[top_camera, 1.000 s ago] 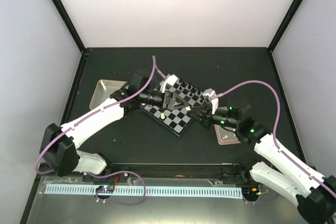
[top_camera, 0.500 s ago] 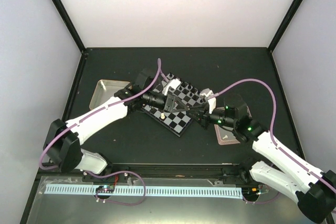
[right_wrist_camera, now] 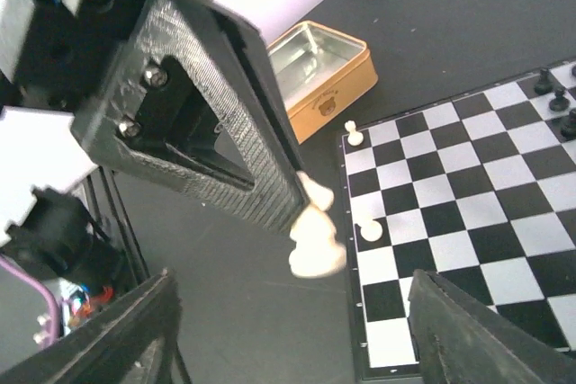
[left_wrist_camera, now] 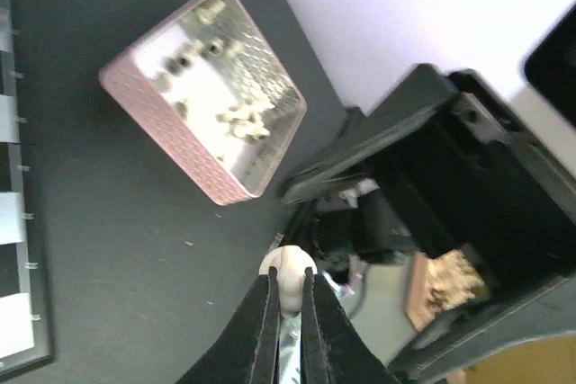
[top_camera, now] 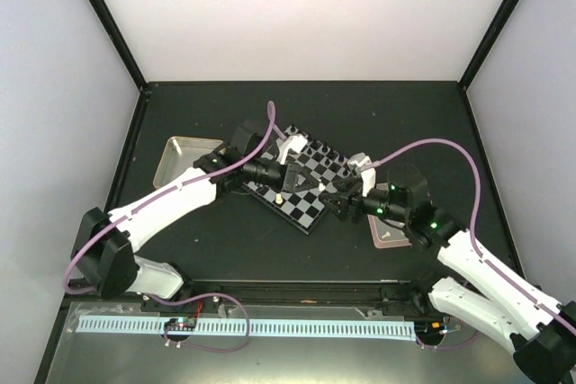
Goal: Set up the chess pieces on the board
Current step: Place the chess piece on the chessboard.
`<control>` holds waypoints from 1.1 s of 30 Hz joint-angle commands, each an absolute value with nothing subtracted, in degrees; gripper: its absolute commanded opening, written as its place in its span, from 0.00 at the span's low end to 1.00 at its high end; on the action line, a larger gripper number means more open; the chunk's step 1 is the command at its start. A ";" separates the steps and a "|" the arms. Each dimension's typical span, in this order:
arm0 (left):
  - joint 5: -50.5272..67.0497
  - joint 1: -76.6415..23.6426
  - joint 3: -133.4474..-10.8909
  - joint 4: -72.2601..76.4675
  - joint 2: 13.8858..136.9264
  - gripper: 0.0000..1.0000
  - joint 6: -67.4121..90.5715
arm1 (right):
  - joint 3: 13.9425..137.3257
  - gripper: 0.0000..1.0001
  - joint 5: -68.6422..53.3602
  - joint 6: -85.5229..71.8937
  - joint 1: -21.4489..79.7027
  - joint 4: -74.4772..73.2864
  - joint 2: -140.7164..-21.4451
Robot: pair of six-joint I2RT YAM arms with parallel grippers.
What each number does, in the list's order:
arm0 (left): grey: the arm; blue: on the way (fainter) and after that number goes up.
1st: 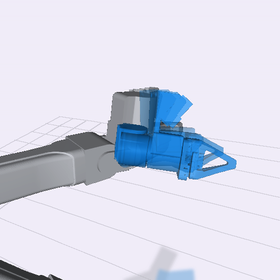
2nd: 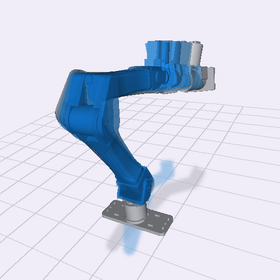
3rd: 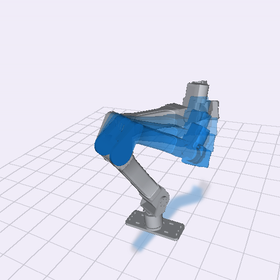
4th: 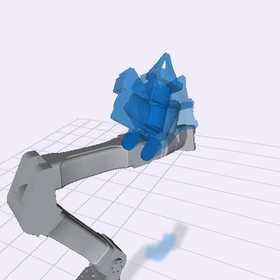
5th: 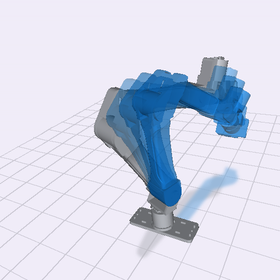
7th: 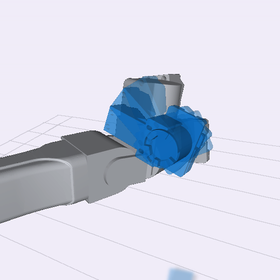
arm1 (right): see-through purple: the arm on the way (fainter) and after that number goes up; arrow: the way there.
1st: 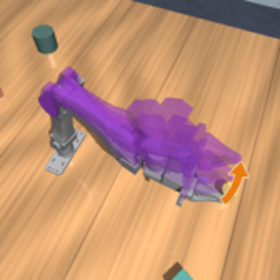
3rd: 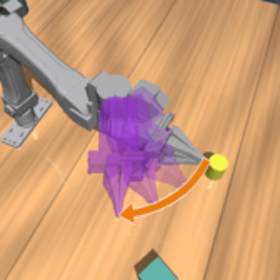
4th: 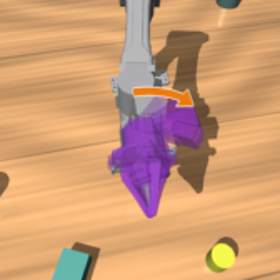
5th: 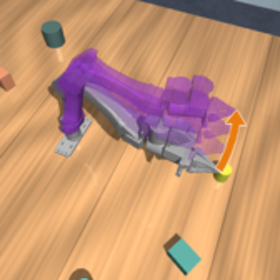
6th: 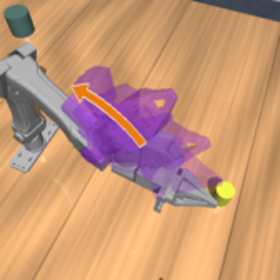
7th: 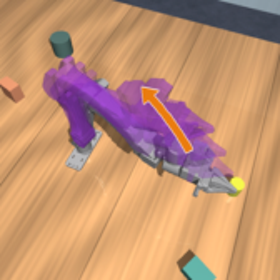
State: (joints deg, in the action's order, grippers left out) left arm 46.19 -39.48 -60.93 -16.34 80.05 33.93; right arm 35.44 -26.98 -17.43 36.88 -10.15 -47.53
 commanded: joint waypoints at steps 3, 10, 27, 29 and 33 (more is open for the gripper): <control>18.91 -39.67 -59.29 -23.92 73.92 0.01 29.48 | 35.22 0.77 -16.04 -22.84 37.19 -12.87 -41.04; -8.70 -39.66 -54.25 -26.80 69.87 0.02 31.44 | 34.99 0.78 -2.26 -33.12 37.21 -18.29 -40.18; -9.45 -32.90 -51.25 -22.98 84.10 0.02 28.65 | 33.14 0.76 8.73 -42.37 37.11 -12.14 -48.80; -8.46 -32.40 -50.76 -21.81 84.97 0.02 28.76 | 33.58 0.76 8.50 -42.72 37.13 -11.92 -50.34; -6.79 -31.51 -51.12 -21.77 87.35 0.02 28.22 | 34.47 0.75 8.16 -43.57 37.14 -11.64 -52.89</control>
